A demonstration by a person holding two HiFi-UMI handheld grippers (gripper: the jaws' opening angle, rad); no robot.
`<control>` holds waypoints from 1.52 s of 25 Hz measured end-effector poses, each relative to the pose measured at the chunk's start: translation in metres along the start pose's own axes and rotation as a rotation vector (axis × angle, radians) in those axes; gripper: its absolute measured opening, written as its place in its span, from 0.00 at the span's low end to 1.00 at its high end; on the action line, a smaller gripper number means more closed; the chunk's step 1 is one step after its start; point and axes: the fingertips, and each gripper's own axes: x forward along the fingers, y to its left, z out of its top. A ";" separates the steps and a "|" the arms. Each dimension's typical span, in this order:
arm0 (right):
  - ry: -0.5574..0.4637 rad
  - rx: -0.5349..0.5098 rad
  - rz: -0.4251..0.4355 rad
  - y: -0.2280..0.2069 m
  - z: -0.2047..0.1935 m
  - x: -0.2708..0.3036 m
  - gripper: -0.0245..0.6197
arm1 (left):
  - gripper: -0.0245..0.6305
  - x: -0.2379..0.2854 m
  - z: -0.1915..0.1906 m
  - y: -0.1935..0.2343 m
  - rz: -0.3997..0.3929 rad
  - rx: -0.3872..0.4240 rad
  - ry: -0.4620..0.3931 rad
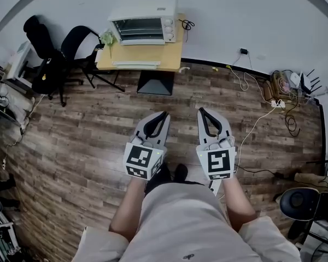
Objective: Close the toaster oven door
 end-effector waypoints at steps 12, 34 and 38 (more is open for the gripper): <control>0.010 0.014 0.051 0.013 -0.007 0.009 0.04 | 0.07 -0.008 -0.008 0.010 0.039 -0.002 0.011; 0.038 0.049 0.036 0.016 0.016 0.135 0.25 | 0.16 0.042 0.003 0.130 0.008 -0.003 -0.003; 0.048 0.045 0.036 0.015 0.023 0.163 0.28 | 0.17 0.057 0.006 0.157 -0.002 -0.005 0.001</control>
